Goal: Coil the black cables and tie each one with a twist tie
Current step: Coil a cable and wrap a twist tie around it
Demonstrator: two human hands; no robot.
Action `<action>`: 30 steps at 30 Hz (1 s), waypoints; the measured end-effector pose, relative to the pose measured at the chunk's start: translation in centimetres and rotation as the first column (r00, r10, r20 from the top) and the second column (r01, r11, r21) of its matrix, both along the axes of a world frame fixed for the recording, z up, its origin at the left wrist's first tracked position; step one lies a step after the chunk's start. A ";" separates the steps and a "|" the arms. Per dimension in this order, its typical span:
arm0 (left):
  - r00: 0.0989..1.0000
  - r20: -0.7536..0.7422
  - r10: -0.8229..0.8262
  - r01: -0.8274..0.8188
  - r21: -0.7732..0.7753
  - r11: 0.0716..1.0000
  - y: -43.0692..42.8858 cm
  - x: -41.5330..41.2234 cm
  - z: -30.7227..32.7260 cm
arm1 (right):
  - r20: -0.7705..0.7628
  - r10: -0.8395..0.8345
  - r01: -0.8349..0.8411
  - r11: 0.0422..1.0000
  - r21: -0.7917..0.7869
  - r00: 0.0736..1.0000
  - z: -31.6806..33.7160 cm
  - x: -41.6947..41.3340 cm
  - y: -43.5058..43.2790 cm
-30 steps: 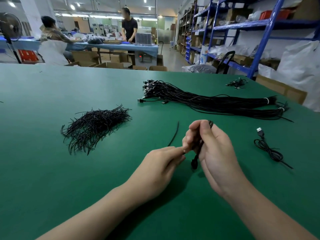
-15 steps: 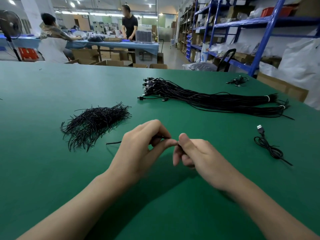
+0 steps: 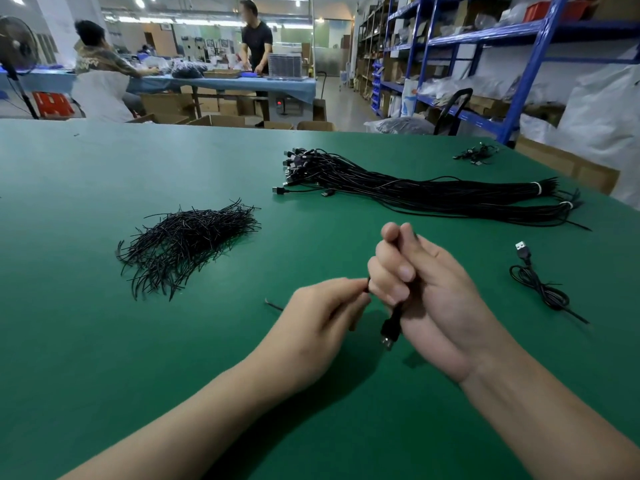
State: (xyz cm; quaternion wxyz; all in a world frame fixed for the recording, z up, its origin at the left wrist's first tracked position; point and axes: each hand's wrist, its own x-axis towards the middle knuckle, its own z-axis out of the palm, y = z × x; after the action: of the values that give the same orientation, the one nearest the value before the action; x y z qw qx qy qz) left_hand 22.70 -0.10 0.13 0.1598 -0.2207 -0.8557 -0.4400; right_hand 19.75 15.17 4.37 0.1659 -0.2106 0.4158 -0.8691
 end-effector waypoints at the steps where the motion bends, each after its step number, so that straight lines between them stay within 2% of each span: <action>1: 1.000 -0.016 -0.001 0.000 -0.061 0.998 0.2 0.1 0.1 | 0.005 -0.058 0.058 0.998 0.003 0.998 -0.1 -0.1 0.0; 4: 0.999 -0.047 0.015 -0.021 -0.146 0.989 0.5 0.2 0.1 | -0.070 -0.160 0.164 0.984 0.069 0.985 -0.7 -0.4 -0.1; 6: 0.998 -0.062 0.031 -0.042 -0.189 0.981 0.5 0.4 0.1 | -0.243 -0.229 0.277 0.942 0.187 0.942 -1.3 -0.4 -0.2; 8: 0.993 -0.110 0.038 -0.065 -0.254 0.965 0.4 0.7 0.3 | -0.462 -0.269 0.425 0.862 0.277 0.845 -1.8 -0.5 -0.2; 10: 0.983 -0.172 0.056 -0.111 -0.330 0.937 0.1 0.9 0.7 | -0.625 -0.255 0.562 0.745 0.359 0.738 -2.3 -0.6 0.0; 12: 0.962 -0.249 0.109 -0.199 -0.376 0.905 -0.5 1.0 1.4 | -0.725 -0.199 0.665 0.603 0.441 0.660 -2.8 -0.7 0.6; 16: 0.891 -0.427 0.152 -0.330 -0.381 0.864 -2.2 0.7 2.5 | -0.765 0.054 0.717 0.312 0.623 0.641 -2.6 -0.5 1.3; 17: 0.873 -0.465 0.149 -0.346 -0.372 0.862 -2.6 0.7 2.6 | -0.752 0.127 0.709 0.264 0.654 0.646 -2.5 -0.4 1.3; 19: 0.856 -0.495 0.151 -0.349 -0.336 0.875 -3.3 0.5 2.9 | -0.702 0.221 0.655 0.252 0.712 0.678 -2.3 0.0 1.3; 24: 0.847 -0.526 0.079 -0.304 -0.356 0.884 -4.3 0.1 3.2 | -0.603 0.288 0.519 0.318 0.793 0.744 -2.2 0.5 1.3; 30: 0.824 -0.560 -0.081 -0.313 -0.571 0.759 -4.5 0.1 3.9 | -0.458 0.406 0.334 0.341 0.879 0.791 -2.2 0.2 1.6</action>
State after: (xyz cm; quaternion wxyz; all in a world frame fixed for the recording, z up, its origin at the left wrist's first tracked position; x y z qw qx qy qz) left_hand 22.77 -4.56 4.00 0.3432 -0.3231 -0.8816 -0.0265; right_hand 19.98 16.79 2.16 0.1321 -0.3536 0.8598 -0.3438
